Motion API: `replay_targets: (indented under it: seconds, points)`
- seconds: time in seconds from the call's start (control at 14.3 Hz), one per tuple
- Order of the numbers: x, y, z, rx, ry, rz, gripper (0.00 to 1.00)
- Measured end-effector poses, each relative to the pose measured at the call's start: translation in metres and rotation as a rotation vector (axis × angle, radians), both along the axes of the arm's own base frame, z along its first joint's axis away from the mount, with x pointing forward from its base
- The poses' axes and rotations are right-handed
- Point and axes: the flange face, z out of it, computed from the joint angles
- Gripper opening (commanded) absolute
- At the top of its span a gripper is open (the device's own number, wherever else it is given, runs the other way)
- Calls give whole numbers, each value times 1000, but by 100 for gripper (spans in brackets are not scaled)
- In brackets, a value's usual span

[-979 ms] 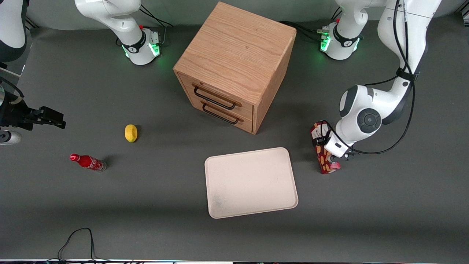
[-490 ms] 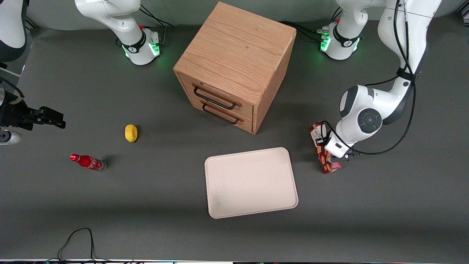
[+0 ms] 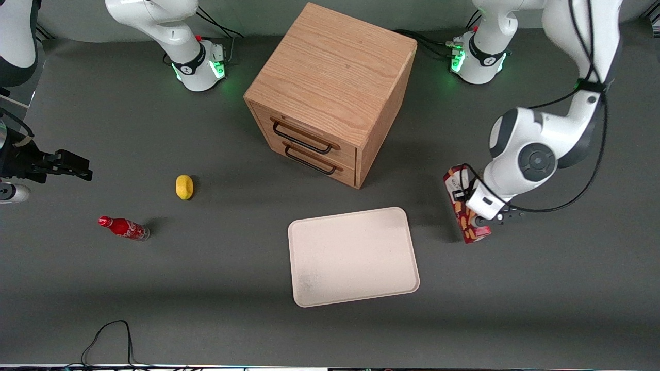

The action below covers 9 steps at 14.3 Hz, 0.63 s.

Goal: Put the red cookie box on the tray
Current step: 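Close the left gripper on the box end and lift it, then carry the held box over the white tray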

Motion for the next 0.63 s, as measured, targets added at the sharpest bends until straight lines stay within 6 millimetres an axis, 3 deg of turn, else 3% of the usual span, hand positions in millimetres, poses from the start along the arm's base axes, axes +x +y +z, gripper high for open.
replay_targets:
  seconds: [0.35, 0.42, 0.49, 0.63]
  points:
    - [-24, 12, 215, 57, 58, -25, 0]
    - [-30, 14, 248, 57, 52, -31, 0]
    - [-34, 16, 272, 54, 46, -37, 0]
    - [-35, 18, 287, 49, 38, -43, 0]
